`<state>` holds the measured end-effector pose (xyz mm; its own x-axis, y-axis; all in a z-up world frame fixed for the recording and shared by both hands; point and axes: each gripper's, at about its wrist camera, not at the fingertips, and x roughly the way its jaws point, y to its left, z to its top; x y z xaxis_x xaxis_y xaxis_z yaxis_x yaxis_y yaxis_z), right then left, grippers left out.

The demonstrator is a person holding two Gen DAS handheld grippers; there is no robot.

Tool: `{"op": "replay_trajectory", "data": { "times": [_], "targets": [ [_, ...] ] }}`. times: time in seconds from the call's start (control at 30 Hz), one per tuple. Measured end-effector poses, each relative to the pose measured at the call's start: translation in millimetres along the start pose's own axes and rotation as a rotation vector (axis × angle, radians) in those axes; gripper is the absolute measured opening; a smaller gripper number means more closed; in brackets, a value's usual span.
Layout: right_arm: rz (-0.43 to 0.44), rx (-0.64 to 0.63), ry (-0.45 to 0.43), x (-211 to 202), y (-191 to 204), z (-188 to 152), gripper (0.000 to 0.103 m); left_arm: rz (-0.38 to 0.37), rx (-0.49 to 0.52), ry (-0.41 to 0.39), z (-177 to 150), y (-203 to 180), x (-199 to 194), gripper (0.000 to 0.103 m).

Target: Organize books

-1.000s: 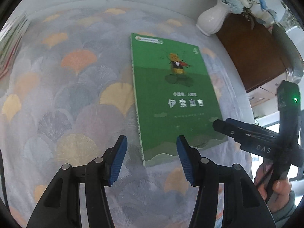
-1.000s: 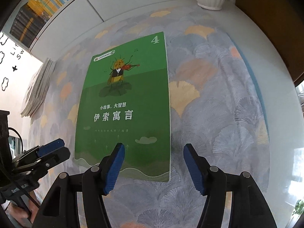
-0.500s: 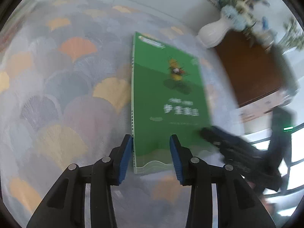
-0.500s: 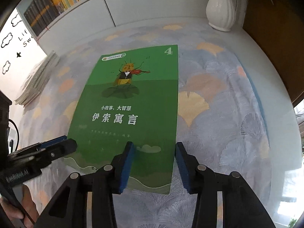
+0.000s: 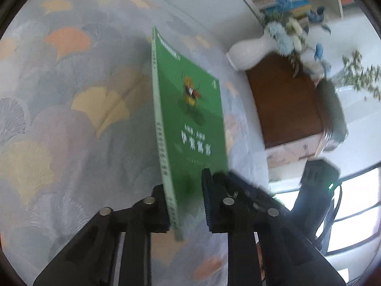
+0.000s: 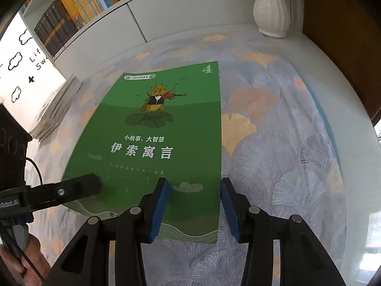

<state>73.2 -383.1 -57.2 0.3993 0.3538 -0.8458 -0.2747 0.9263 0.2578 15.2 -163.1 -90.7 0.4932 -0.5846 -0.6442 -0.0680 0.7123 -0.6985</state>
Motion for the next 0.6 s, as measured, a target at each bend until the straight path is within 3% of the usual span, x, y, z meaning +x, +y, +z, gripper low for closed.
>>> {"op": "replay_trajectory", "data": {
  "times": [0.07, 0.17, 0.27, 0.33, 0.4, 0.5, 0.53, 0.57, 0.6],
  "targets": [
    [0.064, 0.058, 0.032, -1.0, -10.1, 3.0, 0.052, -0.08, -0.071, -0.004, 10.0, 3.4, -5.9, 0.013],
    [0.186, 0.202, 0.079, -9.1, -34.5, 1.2, 0.054, -0.196, -0.153, 0.03, 22.2, 6.8, -6.0, 0.013],
    [0.3, 0.343, 0.068, -16.7, -59.4, -5.2, 0.055, -0.256, -0.215, 0.047, 24.9, 7.9, -5.2, 0.013],
    [0.429, 0.463, 0.097, -6.4, -75.1, -9.5, 0.056, -0.301, -0.264, 0.055, 25.8, 12.4, -3.9, 0.013],
    [0.561, 0.58, 0.114, 8.7, -85.5, -13.9, 0.056, -0.316, -0.289, 0.058, 24.8, 12.5, -2.1, 0.013],
    [0.686, 0.672, 0.1, 28.4, -87.0, -12.1, 0.055, -0.311, -0.294, 0.07, 23.8, 14.2, -2.1, 0.013],
    [0.703, 0.678, 0.091, 30.6, -85.3, -8.8, 0.05, -0.292, -0.283, 0.072, 23.3, 12.3, -1.1, 0.012],
    [0.71, 0.683, 0.082, 33.1, -83.0, -1.7, 0.039, -0.264, -0.262, 0.068, 23.6, 11.8, -3.4, 0.012],
    [0.71, 0.68, 0.079, 34.9, -79.8, 2.8, 0.038, -0.199, -0.217, 0.065, 25.2, 6.0, -2.7, 0.012]
  ]
}}
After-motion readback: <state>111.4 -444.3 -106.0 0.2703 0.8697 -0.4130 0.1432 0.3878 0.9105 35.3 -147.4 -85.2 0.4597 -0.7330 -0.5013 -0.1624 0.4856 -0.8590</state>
